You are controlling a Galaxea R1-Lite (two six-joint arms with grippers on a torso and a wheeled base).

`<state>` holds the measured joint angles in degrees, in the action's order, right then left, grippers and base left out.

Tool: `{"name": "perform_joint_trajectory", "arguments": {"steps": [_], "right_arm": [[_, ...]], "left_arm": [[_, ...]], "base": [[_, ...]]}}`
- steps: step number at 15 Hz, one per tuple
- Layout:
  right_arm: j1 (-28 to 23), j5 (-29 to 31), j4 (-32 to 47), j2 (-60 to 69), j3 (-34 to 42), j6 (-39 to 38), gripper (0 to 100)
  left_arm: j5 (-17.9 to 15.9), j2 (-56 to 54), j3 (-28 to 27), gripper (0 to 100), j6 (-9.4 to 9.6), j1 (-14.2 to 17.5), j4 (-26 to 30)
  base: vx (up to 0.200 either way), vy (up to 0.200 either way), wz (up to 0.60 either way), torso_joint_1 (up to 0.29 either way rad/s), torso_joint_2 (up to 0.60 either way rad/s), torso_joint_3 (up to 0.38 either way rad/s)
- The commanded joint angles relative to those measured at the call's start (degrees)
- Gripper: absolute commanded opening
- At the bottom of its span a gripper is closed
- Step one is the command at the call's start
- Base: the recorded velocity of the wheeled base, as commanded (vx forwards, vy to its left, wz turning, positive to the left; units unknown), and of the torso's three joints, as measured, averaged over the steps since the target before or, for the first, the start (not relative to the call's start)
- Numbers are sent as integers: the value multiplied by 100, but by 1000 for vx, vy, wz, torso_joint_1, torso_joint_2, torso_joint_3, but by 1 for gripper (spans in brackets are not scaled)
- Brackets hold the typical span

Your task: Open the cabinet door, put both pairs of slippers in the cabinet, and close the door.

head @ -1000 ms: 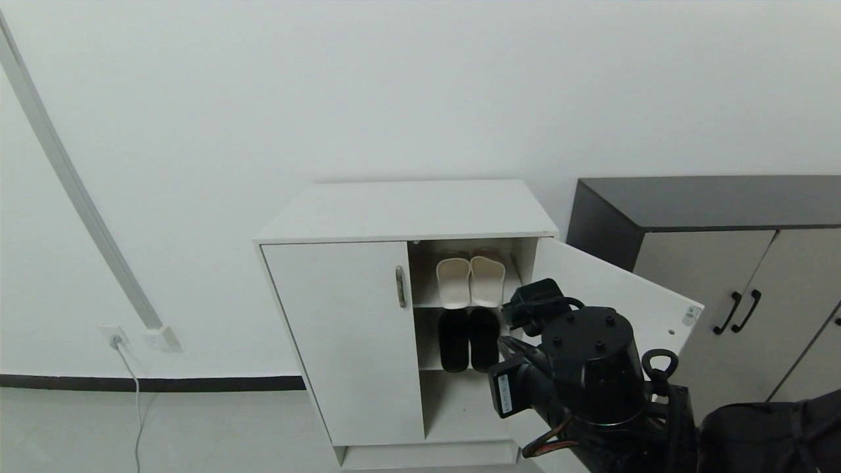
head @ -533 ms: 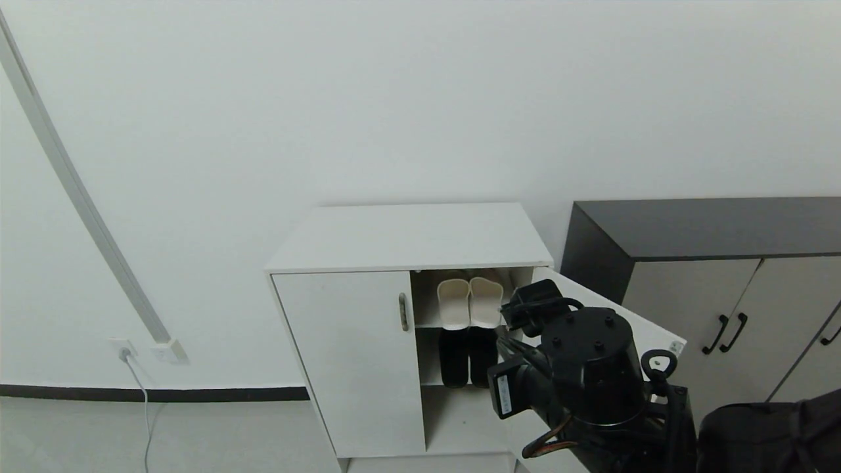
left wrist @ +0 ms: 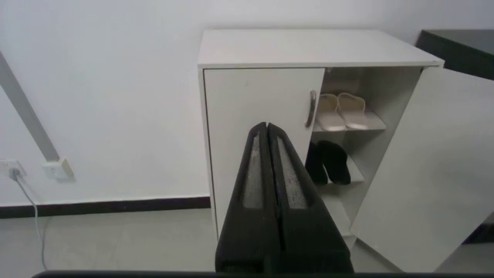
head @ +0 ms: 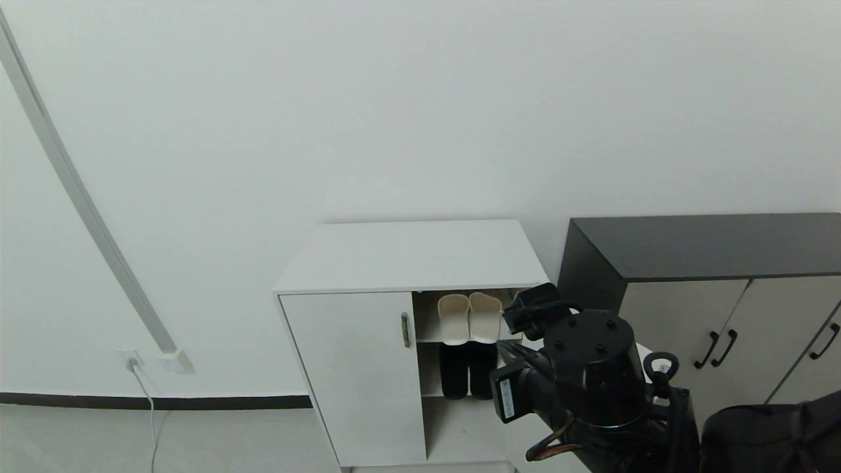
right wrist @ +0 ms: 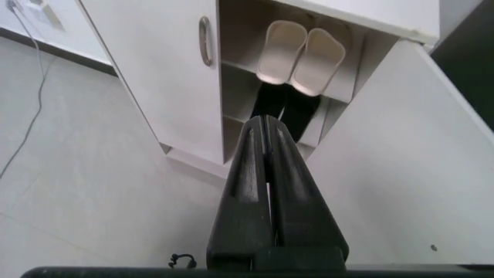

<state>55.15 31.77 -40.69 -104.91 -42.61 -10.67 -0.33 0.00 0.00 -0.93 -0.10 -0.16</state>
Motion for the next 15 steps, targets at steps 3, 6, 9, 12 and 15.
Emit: {"name": "perform_joint_trajectory", "arguments": {"steps": [3,6,9,12,15], "right_arm": [[5,-4,9,15,51,21,0],[5,5,9,15,51,30,0],[-31,5,9,-3,59,47,0],[-31,-4,0,-3,86,74,0],[-83,-4,0,-20,86,74,0]], "left_arm": [[-2,0,0,0,-4,1,-2],[7,0,0,0,-4,1,-2],[7,0,0,0,-4,1,-2],[7,0,0,0,-4,1,-2],[7,0,0,0,-4,1,-2]], "base": [[0,0,-400,14,-30,-17],[0,0,-600,1,-4,2],[0,0,-400,3,-3,0],[0,0,0,0,0,0],[-67,0,0,-1,1,2]]}}
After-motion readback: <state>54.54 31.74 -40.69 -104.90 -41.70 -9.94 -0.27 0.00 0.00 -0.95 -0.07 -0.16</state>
